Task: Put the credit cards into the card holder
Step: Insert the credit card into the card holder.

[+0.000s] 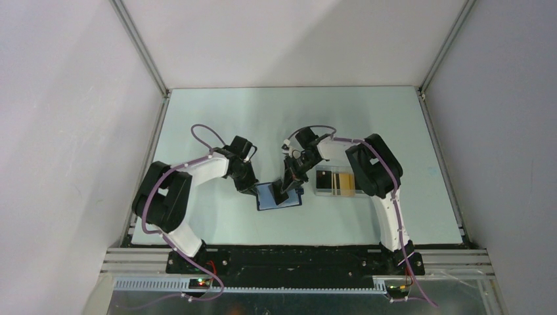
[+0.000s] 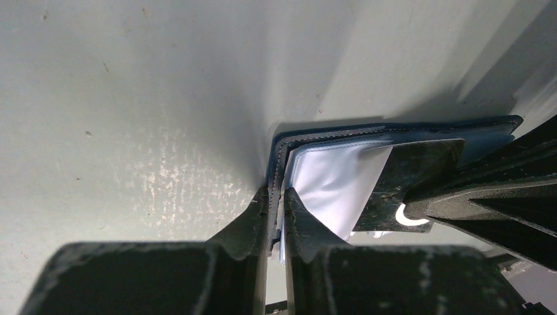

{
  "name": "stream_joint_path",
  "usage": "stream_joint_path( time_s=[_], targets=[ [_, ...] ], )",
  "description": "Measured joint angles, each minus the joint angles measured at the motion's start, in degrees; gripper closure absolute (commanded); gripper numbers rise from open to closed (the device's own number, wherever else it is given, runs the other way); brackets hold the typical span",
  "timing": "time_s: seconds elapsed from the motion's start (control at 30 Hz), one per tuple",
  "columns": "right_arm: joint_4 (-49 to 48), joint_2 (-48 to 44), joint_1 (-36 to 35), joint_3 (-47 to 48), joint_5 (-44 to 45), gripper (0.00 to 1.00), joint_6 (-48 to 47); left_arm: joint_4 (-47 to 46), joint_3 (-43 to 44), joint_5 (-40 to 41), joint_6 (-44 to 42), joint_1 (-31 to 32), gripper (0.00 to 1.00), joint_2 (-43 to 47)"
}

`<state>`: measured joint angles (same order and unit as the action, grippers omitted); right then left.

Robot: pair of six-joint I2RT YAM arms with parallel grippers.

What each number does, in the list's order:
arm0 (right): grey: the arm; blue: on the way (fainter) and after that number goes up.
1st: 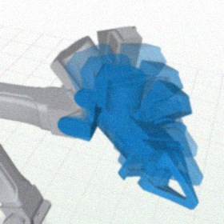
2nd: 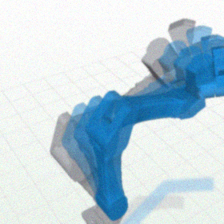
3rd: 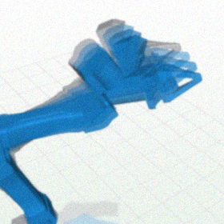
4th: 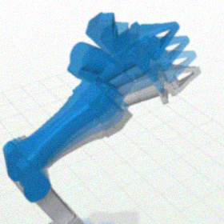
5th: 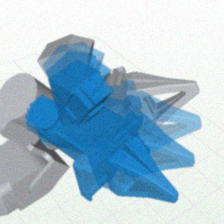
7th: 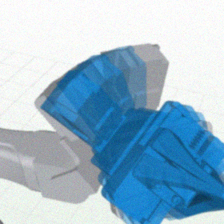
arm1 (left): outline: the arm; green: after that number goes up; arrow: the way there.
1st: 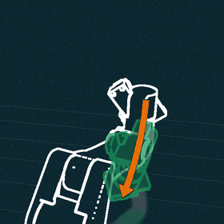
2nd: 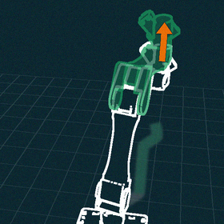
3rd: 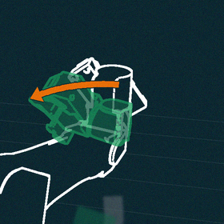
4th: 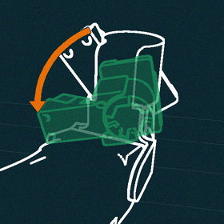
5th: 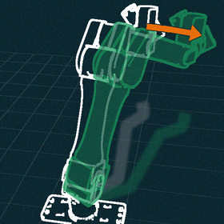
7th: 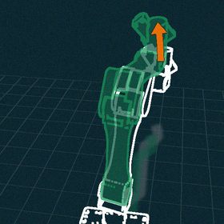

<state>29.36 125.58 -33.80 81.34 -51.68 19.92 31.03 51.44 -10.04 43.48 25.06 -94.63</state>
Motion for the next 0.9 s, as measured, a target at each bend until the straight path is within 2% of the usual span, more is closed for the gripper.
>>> stream_joint_path(
  time_s=[0.37, 0.73, 0.8, 0.87, 0.9],
  targets=[
    [-5.9, -2.4, -1.3, -3.7, 2.4, 1.00, 4.3, 0.0, 0.0, 0.0, 0.0, 0.0, 0.88, 0.0],
    [-15.4, -3.8, -4.5, -7.8, 5.6, 0.99, 13.0, 0.2, 0.1, 0.0, 0.0, 0.0, 0.89, -0.1],
    [-16.3, -4.3, -5.4, -8.1, 6.9, 0.86, 14.1, 0.2, 0.1, 0.0, 0.0, 0.0, 0.89, -0.1],
    [-16.9, -4.8, -6.4, -8.2, 8.6, 0.68, 14.9, 0.2, 0.1, 0.0, 0.0, 0.0, 0.89, -0.1],
    [-17.0, -5.1, -6.8, -8.2, 9.5, 0.64, 15.4, 0.2, 0.1, 0.0, 0.0, 0.0, 0.89, -0.1]
  ],
)
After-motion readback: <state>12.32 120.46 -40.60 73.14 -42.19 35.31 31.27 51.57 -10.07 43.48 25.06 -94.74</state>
